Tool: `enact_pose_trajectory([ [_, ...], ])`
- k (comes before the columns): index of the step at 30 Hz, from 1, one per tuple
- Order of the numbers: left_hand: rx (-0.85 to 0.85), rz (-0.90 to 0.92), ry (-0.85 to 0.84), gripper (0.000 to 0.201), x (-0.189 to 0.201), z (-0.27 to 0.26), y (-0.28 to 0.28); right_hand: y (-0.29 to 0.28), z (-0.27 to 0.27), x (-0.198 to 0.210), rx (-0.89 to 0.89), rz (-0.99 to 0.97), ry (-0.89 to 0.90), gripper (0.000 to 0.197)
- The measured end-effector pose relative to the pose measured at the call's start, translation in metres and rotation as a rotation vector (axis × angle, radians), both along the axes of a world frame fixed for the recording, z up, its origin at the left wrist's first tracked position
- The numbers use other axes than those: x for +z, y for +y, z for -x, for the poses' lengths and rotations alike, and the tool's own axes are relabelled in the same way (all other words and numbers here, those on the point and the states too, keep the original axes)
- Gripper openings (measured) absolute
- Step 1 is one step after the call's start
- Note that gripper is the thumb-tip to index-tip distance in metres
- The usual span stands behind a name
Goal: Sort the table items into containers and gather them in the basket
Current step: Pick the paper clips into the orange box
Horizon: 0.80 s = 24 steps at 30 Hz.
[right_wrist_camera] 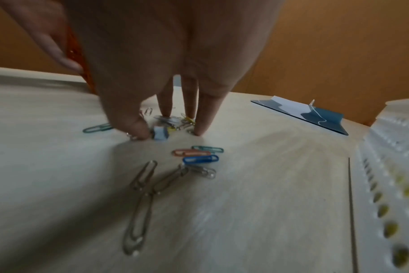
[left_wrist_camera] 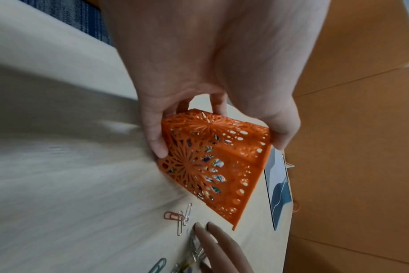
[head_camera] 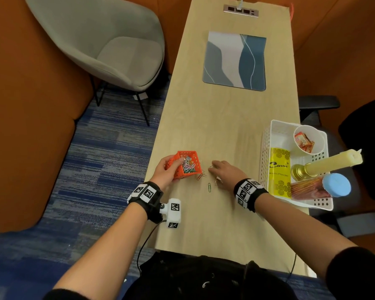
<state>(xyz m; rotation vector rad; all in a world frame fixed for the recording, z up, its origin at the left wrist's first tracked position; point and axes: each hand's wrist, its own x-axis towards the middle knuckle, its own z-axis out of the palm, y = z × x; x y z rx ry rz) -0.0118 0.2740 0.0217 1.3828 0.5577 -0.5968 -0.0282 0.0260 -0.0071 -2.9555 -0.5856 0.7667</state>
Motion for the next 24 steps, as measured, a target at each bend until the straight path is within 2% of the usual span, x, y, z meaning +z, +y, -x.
enact_pose_trajectory([
  [2, 0.003, 0.003, 0.007, 0.044, -0.001, 0.001, 0.0, 0.0, -0.001, -0.004, 0.007, -0.038, -0.068, 0.027],
  [3, 0.004, 0.003, 0.008, 0.044, -0.001, 0.002, -0.001, 0.001, -0.001, -0.007, 0.003, -0.035, -0.087, 0.022],
  [9, -0.006, -0.004, 0.007, 0.041, 0.0, 0.003, -0.002, 0.014, -0.011, -0.002, -0.12, 0.042, -0.067, 0.017],
  [13, -0.024, -0.018, 0.003, 0.041, 0.003, 0.001, -0.004, 0.021, -0.026, 0.008, -0.417, -0.017, -0.036, 0.013],
  [15, -0.031, -0.021, 0.006, 0.041, 0.005, 0.0, -0.006, 0.017, -0.035, 0.014, -0.626, -0.123, 0.03, 0.006],
  [20, -0.06, -0.029, -0.012, 0.047, 0.006, -0.003, -0.013, -0.015, -0.021, 0.018, -1.094, -0.494, 0.191, 0.01],
  [24, -0.111, -0.046, -0.059, 0.047, 0.004, -0.004, -0.022, -0.021, -0.01, 0.044, -1.297, -1.017, 0.223, 0.014],
])
